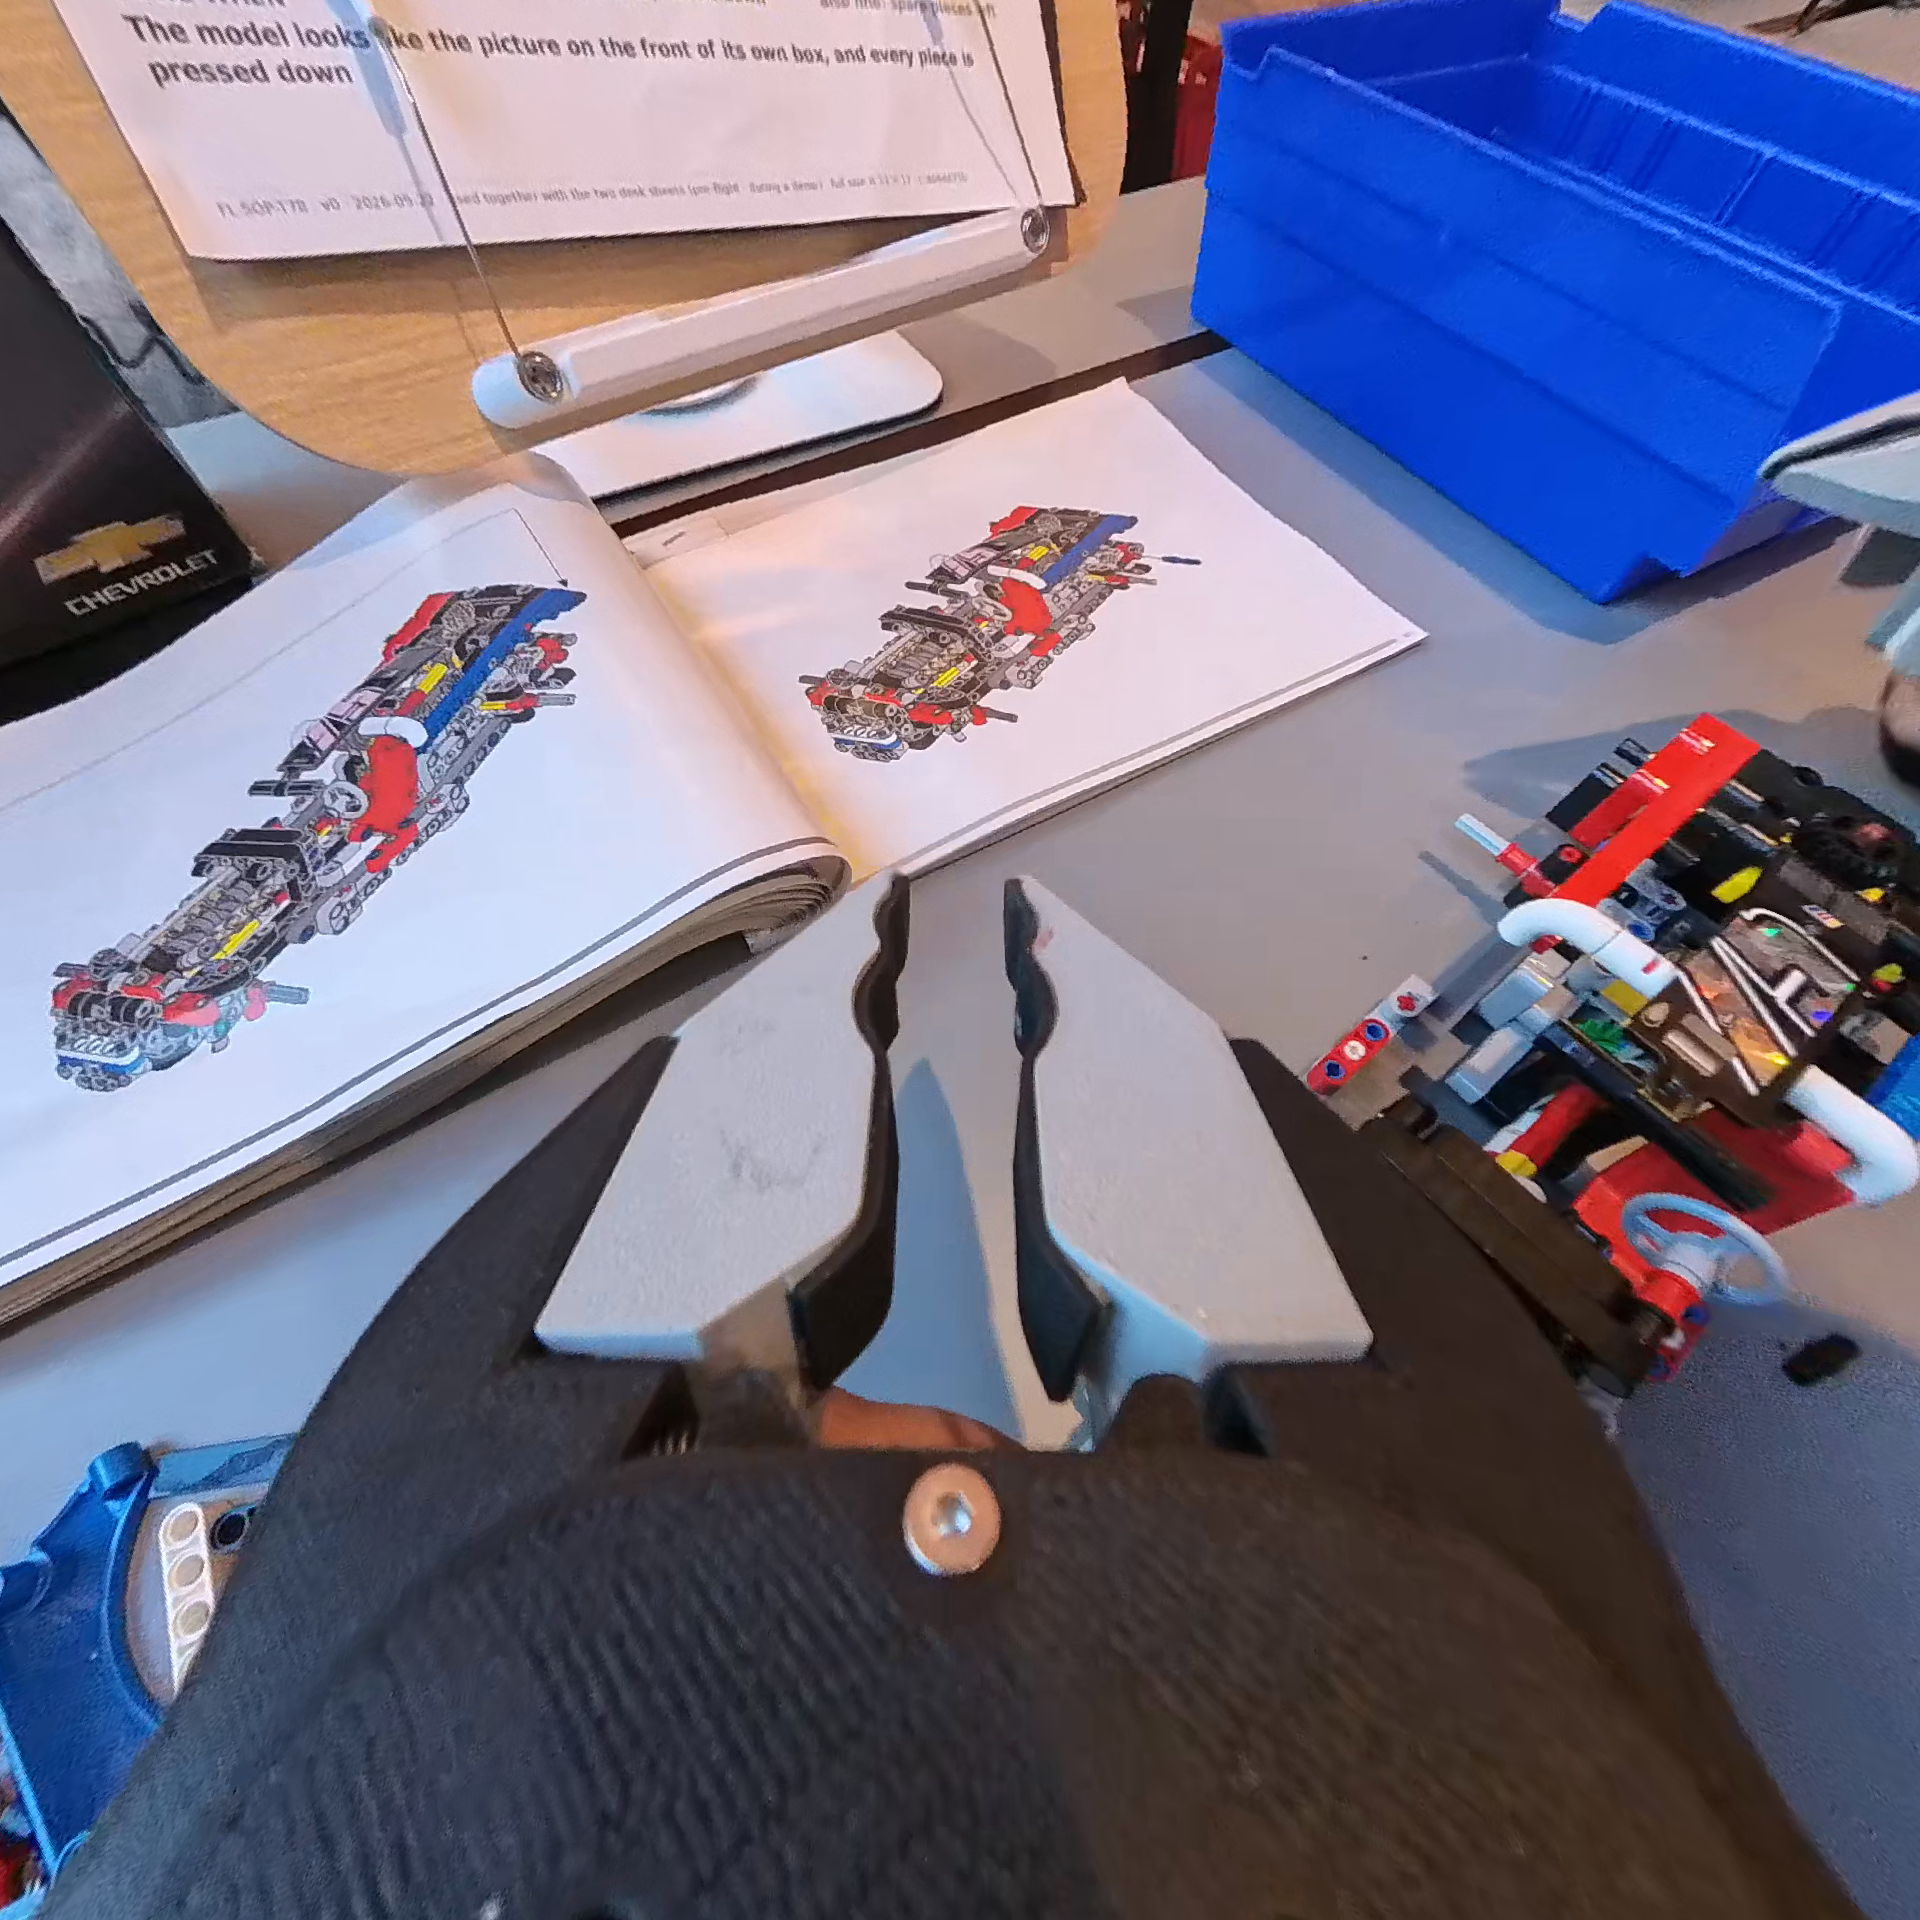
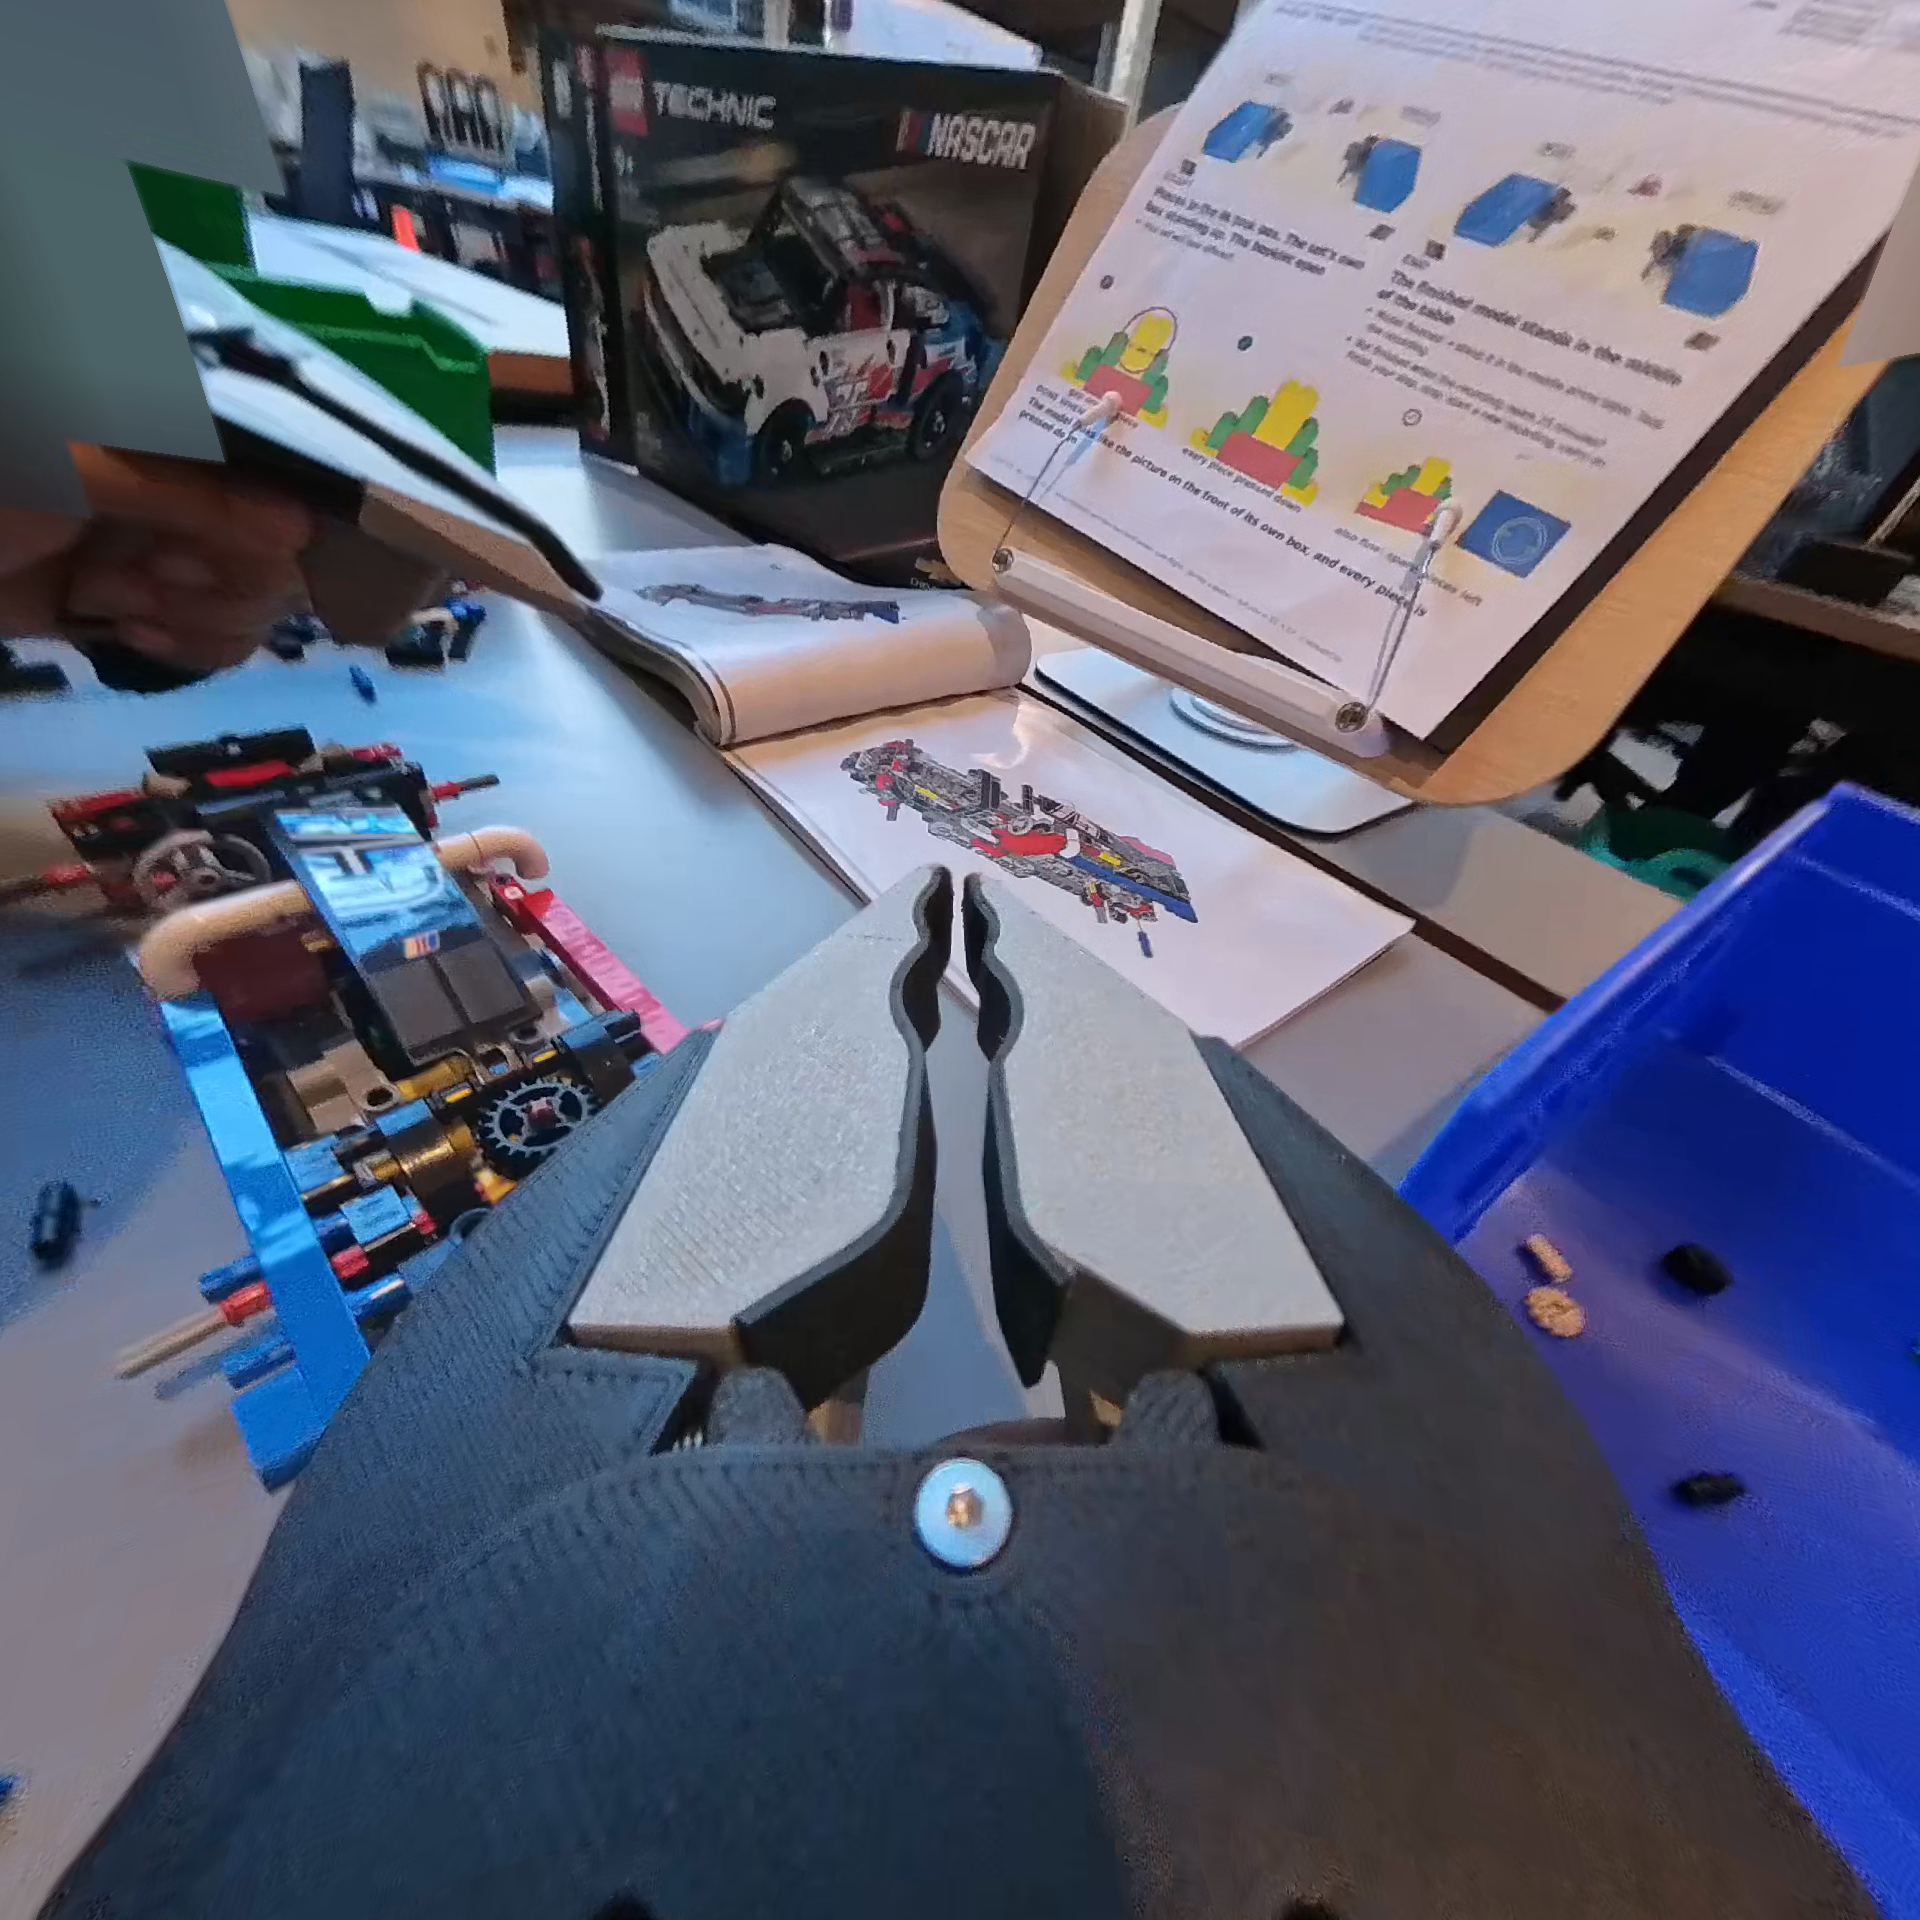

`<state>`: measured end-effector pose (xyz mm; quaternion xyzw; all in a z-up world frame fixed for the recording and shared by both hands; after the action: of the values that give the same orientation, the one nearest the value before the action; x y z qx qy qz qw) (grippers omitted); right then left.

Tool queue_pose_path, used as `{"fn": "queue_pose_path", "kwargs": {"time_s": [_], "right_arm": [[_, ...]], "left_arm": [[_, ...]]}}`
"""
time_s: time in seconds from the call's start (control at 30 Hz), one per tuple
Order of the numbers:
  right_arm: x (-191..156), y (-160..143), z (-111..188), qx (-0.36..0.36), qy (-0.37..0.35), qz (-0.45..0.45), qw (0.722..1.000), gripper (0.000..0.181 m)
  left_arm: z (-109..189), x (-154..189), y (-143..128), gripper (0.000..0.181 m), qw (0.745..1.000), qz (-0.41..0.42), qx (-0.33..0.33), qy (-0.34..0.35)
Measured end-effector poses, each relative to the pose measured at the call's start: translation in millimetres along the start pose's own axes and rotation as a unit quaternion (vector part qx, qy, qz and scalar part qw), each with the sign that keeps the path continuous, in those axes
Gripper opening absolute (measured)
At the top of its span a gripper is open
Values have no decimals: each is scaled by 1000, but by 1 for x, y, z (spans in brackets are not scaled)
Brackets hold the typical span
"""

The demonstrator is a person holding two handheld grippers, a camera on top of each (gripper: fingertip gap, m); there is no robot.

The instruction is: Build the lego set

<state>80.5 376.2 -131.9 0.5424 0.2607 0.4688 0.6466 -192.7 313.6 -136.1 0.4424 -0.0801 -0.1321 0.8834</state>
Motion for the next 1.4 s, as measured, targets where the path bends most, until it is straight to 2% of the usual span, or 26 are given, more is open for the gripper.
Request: {"fn": "queue_pose_path", "kwargs": {"time_s": [0.07,0.23,0.6,0.8,0.97,1.03,1.1,1.17,1.27,1.4], "right_arm": [[2,4,2,-5,-13,24,1000,0],[3,3,4,-3,13,-31,999,0],[6,-1,4,-14,22,-48,999,0],[7,1,6,-17,5,-26,1000,0],[9,10,20,-23,-31,5,999,0],[-9,21,40,-29,-21,-15,999,7],[-53,25,61,-35,40,-41,998,7],[-107,13,70,-91,112,-45,989,6],[-158,-5,68,-185,127,5,975,9],[-174,-15,46,-235,107,31,966,11]], "left_arm": [[-2,-1,-1,15,1000,-5,-7,10],[-7,2,-5,16,999,-18,-22,16],[5,12,5,20,999,-35,-4,19],[6,25,8,27,999,-24,-4,-33],[23,38,16,27,995,-77,15,-55],[40,51,19,26,989,-106,18,-97],[63,73,12,26,975,-153,10,-159],[75,86,-2,29,964,-196,-15,-177],[73,85,-14,33,961,-211,-52,-170],[79,80,-14,37,964,-168,-61,-196]]}}
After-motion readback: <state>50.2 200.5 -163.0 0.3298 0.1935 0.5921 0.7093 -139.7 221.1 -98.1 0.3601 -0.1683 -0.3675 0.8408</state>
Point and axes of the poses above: each gripper's, where its closed fingertips meet, z back along the fingers, y out of its top, x = y × z across the jaws, the point moved 6 cm from there along z, back along the fingers, and after that the axes turned 9 degrees about -x, right-handed, at the moved point
